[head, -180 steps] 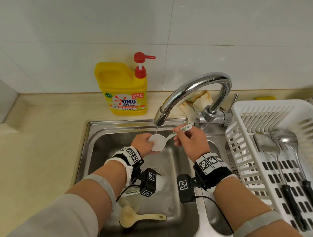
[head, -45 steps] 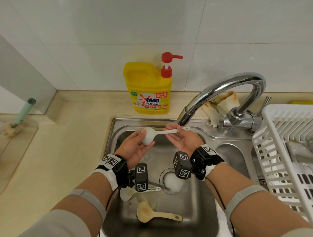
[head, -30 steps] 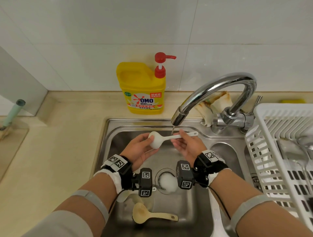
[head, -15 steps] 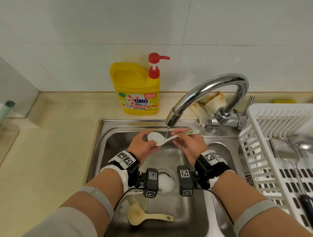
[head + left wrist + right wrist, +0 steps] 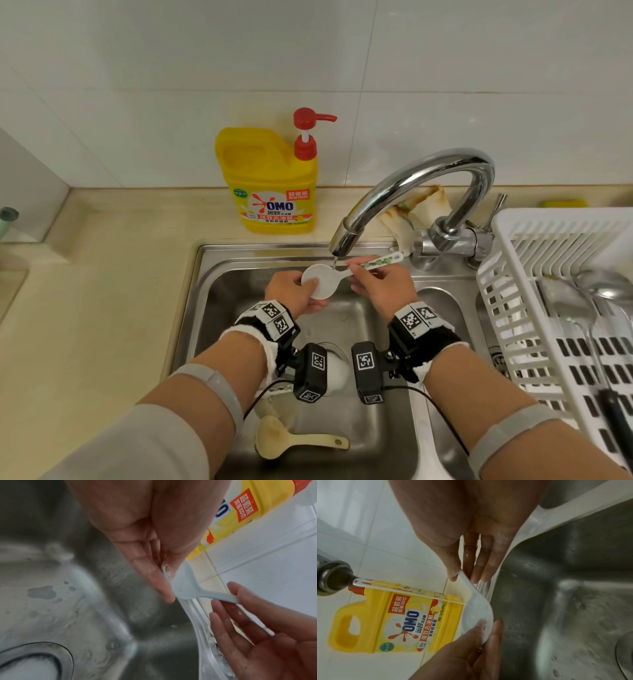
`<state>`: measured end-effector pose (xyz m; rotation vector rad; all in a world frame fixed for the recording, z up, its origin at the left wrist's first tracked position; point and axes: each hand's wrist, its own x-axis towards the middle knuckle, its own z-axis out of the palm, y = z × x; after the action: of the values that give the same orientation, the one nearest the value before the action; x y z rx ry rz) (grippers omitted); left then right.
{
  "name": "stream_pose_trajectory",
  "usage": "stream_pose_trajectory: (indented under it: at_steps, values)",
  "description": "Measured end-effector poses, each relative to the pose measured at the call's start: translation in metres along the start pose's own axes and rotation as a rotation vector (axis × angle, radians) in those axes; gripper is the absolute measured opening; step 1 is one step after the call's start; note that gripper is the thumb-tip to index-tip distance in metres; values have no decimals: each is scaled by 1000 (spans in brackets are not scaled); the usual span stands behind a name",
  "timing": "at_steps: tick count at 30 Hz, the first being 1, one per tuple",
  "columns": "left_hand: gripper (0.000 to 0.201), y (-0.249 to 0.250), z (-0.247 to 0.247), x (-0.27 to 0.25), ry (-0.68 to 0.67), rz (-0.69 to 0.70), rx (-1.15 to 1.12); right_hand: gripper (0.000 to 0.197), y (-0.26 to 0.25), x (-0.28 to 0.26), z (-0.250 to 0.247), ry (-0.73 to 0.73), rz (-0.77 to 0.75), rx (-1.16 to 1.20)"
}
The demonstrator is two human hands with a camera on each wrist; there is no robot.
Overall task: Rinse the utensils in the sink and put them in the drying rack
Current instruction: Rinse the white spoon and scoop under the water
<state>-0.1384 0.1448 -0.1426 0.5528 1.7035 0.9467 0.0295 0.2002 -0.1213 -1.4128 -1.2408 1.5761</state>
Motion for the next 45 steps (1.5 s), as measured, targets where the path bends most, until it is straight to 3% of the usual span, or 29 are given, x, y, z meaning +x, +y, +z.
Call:
stream_pose_trajectory:
  at_steps: [5,9,12,17,21,23,25,28,33,38,45]
  values:
    - [59,-11,13,18,-95,25,51,7,-1,1,-8,35,17,48]
    - [35,6,19,-5,-94,29,-155,18,-2,0,-9,42,48,128]
    - [24,4,15,-5,-56,50,-84,28,-2,1,-8,21,86,195]
    - [27,4,1,-1,-7,-48,-27,24,5,5,0,62,184,333]
    - [34,10,-27,-7,0,31,50,10,15,4,13,75,249,406]
    - [37,10,-38,-9,-8,33,45,13,19,3,20,64,256,422]
    - [39,8,-47,-9,70,127,150,18,20,4,28,33,274,391]
    - [41,5,-61,-11,147,153,164,10,19,5,40,-57,322,300]
    - [43,-1,-77,-9,256,137,140,31,17,9,49,-111,296,76]
    - [43,-8,-76,-8,255,169,107,14,8,5,45,-106,255,124]
    - [34,-10,-56,-8,159,134,-61,9,-5,3,35,-76,212,168]
